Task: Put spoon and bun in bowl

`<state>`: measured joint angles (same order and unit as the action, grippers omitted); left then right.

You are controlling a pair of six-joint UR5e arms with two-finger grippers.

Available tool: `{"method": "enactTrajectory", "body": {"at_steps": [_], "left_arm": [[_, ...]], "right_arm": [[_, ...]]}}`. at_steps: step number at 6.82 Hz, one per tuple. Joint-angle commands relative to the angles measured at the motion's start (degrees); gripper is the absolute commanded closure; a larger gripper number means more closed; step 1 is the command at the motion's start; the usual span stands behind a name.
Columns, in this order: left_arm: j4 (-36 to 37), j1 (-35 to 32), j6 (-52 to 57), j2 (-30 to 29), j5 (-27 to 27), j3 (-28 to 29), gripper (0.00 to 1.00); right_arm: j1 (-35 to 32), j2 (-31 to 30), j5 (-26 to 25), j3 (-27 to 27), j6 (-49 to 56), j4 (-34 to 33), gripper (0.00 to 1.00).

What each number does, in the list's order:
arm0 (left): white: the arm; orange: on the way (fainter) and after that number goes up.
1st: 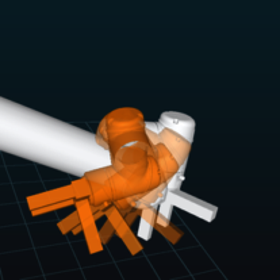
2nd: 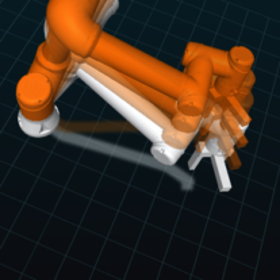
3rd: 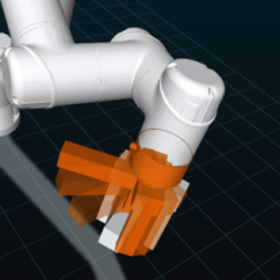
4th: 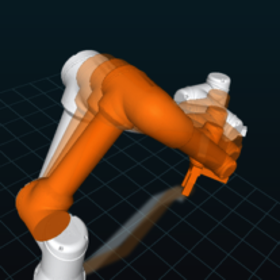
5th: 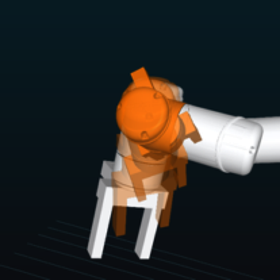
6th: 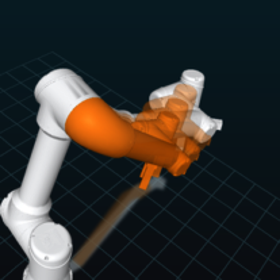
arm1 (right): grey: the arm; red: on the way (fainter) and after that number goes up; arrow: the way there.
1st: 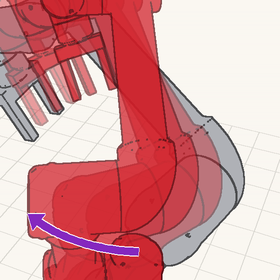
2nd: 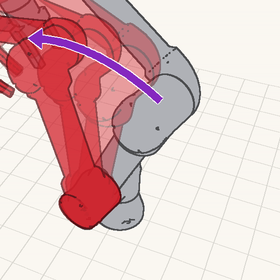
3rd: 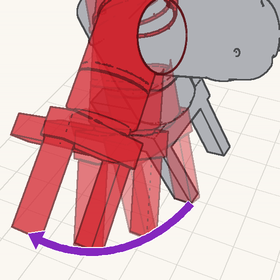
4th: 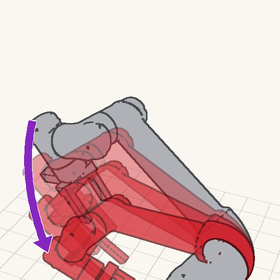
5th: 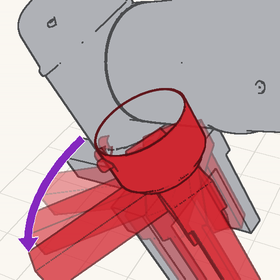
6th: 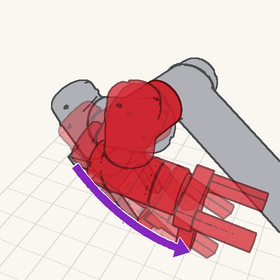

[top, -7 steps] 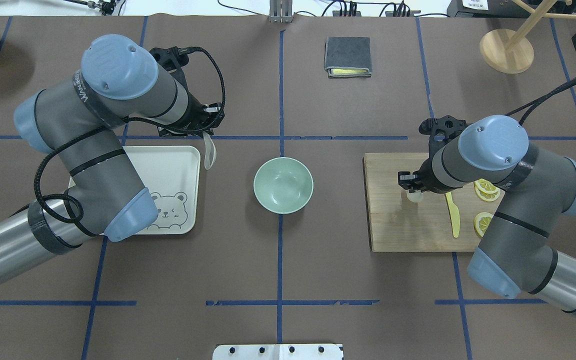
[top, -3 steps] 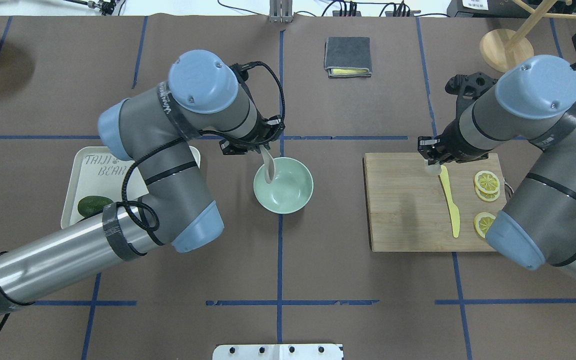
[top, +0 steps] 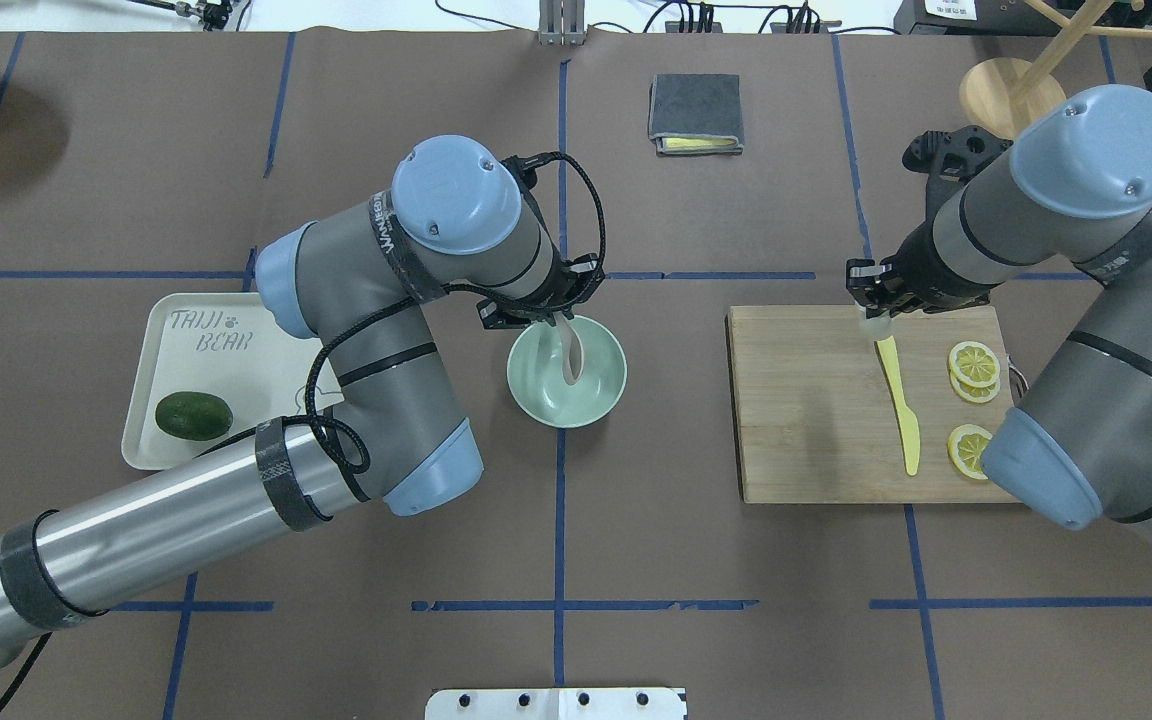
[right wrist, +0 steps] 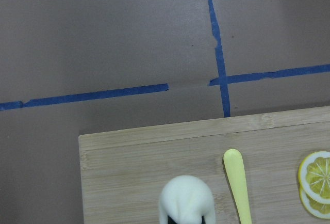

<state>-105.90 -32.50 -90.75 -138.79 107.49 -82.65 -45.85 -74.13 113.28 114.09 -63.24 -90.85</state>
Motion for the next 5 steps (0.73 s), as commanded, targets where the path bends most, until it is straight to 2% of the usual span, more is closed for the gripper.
{"method": "enactTrajectory", "body": {"at_steps": [1, 2, 3, 4, 5], "left_arm": [[-0.36, 0.16, 0.31, 0.27, 0.0, 0.21, 1.0], [-0.36, 0.5, 0.49, 0.36, -0.09, 0.12, 0.63], [-0.36, 0.6, 1.88, 0.71, -0.09, -0.58, 0.01], [-0.19, 0.6, 2.07, 1.32, -0.26, -1.63, 0.0], [0.69, 0.6, 2.42, 3.16, -0.09, -5.38, 0.0]], "right_arm": [[-0.03, 0.04, 0.01, 0.08, 0.05, -0.03, 1.0], [-0.03, 0.13, 0.01, 0.08, 0.05, -0.03, 1.0], [-0.03, 0.48, -0.08, 0.08, 0.05, -0.03, 1.0], [-0.03, 0.83, -0.08, 0.08, 0.05, -0.03, 1.0], [-0.03, 1.79, -0.08, 0.0, 0.05, -0.03, 1.0]]}}
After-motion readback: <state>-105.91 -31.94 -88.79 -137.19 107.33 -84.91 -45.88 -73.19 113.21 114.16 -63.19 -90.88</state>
